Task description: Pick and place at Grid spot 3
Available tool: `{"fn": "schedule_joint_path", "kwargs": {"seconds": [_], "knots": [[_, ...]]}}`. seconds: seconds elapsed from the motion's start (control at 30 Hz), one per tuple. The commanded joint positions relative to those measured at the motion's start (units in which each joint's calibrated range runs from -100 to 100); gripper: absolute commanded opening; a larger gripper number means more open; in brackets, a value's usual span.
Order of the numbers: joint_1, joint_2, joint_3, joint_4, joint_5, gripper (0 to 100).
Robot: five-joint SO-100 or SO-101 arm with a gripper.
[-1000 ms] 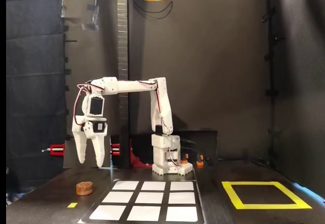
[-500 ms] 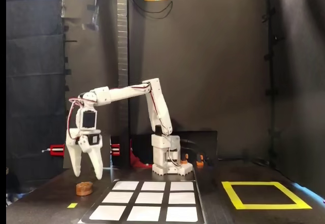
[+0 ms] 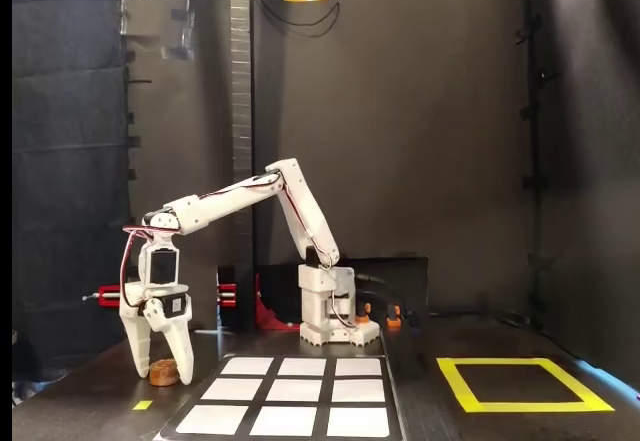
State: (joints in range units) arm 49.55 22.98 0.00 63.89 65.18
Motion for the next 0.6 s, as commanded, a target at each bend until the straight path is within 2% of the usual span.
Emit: {"fn": "schedule_joint_path", "kwargs": {"seconds": [0.0, 0.07, 0.23, 0.57], "knots": [[0.18, 0.20, -0.73, 2.15, 0.20, 33], [0.18, 0.20, -0.73, 2.82, 0.20, 33], [0.18, 0.20, -0.73, 3.40, 0.20, 14], [-0.16, -2.46, -1.01, 4.81, 0.05, 12]]}}
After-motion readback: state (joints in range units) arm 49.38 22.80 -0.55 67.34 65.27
